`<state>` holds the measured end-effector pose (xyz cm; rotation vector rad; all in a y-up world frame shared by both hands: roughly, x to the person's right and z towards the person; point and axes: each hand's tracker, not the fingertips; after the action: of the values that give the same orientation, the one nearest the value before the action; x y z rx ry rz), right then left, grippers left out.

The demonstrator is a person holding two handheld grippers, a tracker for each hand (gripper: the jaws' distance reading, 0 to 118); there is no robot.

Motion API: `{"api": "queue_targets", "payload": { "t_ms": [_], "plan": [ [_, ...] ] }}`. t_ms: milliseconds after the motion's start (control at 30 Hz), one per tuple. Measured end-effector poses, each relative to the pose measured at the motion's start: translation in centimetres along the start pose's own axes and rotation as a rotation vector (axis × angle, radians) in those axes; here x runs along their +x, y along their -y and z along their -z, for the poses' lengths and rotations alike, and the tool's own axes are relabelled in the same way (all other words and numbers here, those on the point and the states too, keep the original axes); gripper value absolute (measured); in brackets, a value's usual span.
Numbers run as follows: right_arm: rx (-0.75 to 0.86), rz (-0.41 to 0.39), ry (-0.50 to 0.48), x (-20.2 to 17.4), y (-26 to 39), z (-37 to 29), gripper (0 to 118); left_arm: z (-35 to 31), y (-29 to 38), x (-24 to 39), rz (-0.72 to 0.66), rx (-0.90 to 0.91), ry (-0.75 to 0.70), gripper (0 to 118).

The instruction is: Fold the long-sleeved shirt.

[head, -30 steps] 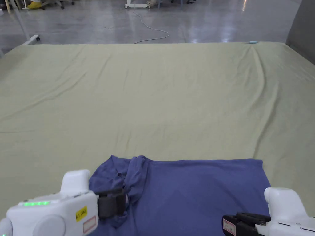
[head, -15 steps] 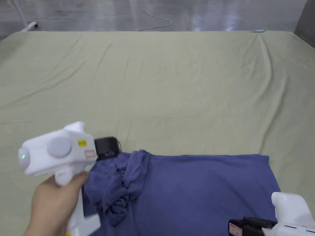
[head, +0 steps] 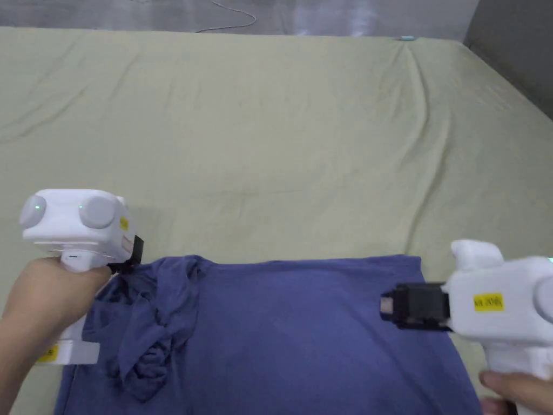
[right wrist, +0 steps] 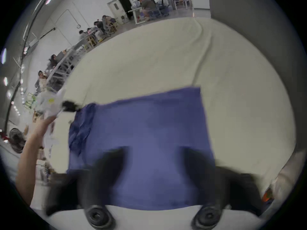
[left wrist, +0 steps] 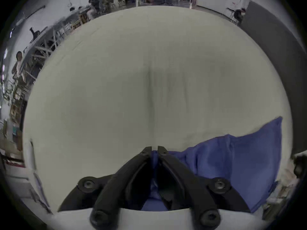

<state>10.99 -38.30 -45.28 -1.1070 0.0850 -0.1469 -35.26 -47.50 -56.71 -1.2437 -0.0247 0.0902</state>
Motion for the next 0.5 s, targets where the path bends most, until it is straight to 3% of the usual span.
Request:
{"api": "queue_targets", "payload": {
  "t_ms": [33, 100, 200, 233, 267, 300, 333, 367, 400, 467, 500],
  "plan": [
    [-0.025, 0.001, 0.017, 0.5, -2.1, 1.5, 114, 0.3, -0.9, -1.1, -0.050, -0.019, 0.060, 0],
    [-0.003, 0.059, 0.020, 1.2, -6.7, 5.0, 114, -0.5, -0.5, -1.2, -0.042, 0.009, 0.042, 0],
    [-0.184, 0.188, 0.037, 2.7, -11.3, 10.5, 114, -1.9, -0.8, -1.2, -0.010, 0.039, 0.038, 0],
    [-0.262, 0.194, 0.050, 2.9, -12.0, 12.3, 107, -2.1, -0.8, -1.3, -0.018, 0.040, 0.054, 0],
    [-0.320, 0.220, 0.092, 3.7, -11.5, 13.4, 93, -2.4, -0.8, -1.4, -0.030, 0.044, 0.065, 0],
    [-0.351, 0.241, 0.127, 3.9, -11.3, 14.6, 66, -2.7, -1.2, -1.8, -0.035, 0.049, 0.067, 0],
    [-0.343, 0.242, 0.138, 3.8, -10.9, 15.2, 49, -2.9, -1.2, -1.8, -0.033, 0.050, 0.069, 0],
    [-0.349, 0.237, 0.159, 3.6, -10.5, 15.7, 47, -3.0, -1.2, -1.8, -0.029, 0.049, 0.069, 0],
    [-0.306, 0.233, 0.133, 3.4, -9.6, 14.9, 39, -3.0, -1.2, -1.8, -0.021, 0.044, 0.072, 0],
    [-0.274, 0.193, 0.120, 2.6, -9.5, 13.7, 7, -3.3, -1.2, -2.1, -0.006, 0.041, 0.076, 0],
    [-0.245, 0.162, 0.079, 2.3, -9.4, 12.7, 7, -3.5, -1.0, -2.2, -0.008, 0.040, 0.087, 0]
  ]
}}
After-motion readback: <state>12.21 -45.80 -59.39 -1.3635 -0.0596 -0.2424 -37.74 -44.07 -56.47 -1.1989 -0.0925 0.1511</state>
